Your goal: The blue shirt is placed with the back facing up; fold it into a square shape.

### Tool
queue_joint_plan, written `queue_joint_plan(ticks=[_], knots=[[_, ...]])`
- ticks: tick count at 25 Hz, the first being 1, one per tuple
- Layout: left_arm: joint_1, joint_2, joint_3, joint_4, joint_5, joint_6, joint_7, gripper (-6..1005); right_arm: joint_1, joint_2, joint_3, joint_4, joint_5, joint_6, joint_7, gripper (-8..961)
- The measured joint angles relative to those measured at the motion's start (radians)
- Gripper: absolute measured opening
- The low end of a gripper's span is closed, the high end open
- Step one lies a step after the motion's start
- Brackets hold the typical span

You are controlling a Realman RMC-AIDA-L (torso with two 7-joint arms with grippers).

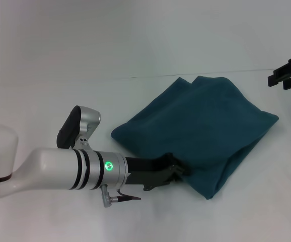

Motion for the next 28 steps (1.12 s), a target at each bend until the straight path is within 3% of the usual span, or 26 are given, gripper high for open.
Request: queue_joint_plan(ticks=[4, 8, 15, 21, 24, 28], knots=[[-0.001, 0.0, 0.0, 0.001, 0.0, 0.001, 0.002, 253, 0.001, 0.0, 0.0, 0.0, 0.0, 0.0, 0.0, 467], [0.01, 0.0, 0.0, 0.017, 0.0, 0.034, 0.007, 99, 0.002, 0.0, 0.0, 0.0, 0.001, 0.0, 0.0, 466], [0.144, 0.004, 0.023, 0.158, 0.008, 0.193, 0.001, 92, 0.001, 0.0, 0.0, 0.022, 0.002, 0.006, 0.001, 464], [0.294, 0.025, 0.018, 0.308, 0.041, 0.318, -0.026, 91, -0.007, 0.0, 0.0, 0.026, 0.002, 0.008, 0.004, 462], [0.345, 0.053, -0.047, 0.372, 0.162, 0.384, -0.056, 91, -0.01, 0.0, 0.0, 0.026, 0.002, 0.005, 0.005, 461], [0.346, 0.071, -0.134, 0.389, 0.263, 0.411, -0.057, 92, -0.013, 0.0, 0.0, 0.027, 0.002, 0.0, 0.006, 460]])
